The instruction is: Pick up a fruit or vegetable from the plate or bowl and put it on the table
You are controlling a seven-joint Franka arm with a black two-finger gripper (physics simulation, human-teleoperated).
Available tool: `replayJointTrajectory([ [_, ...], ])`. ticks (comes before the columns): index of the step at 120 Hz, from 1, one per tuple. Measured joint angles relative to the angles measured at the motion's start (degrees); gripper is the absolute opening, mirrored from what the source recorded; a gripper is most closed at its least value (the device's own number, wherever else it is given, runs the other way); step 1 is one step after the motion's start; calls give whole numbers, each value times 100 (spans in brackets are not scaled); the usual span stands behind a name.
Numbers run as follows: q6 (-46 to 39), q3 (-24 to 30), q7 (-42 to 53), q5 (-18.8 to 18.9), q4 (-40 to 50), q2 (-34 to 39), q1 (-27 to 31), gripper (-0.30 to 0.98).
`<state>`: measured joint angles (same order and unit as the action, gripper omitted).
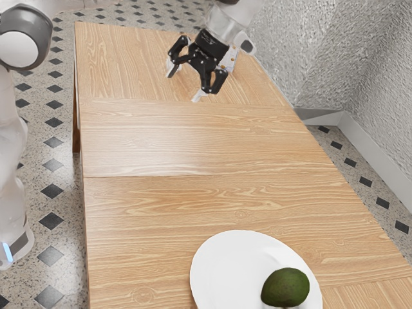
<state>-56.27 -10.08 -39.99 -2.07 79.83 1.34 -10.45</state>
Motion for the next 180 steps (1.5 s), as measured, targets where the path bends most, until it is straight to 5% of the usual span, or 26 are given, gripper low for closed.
replayJointTrajectory([
  [26, -1921, 39, -2818, -142, 138, 17, -46, 69],
  [44, -2462, 7, -3218, -8, 128, -77, -439, 68],
  [57, -2711, 24, -2688, 99, -29, -383, -713, 68],
  [80, -3618, 322, -767, -19, -1110, -1988, -820, 69],
  [101, -4798, 333, 988, -166, 131, -1659, -1350, 69],
  [122, -5577, 411, 2315, -270, 205, -1749, -1911, 69],
  [180, -6680, 832, 4454, -956, 251, -2214, -2316, 69],
])
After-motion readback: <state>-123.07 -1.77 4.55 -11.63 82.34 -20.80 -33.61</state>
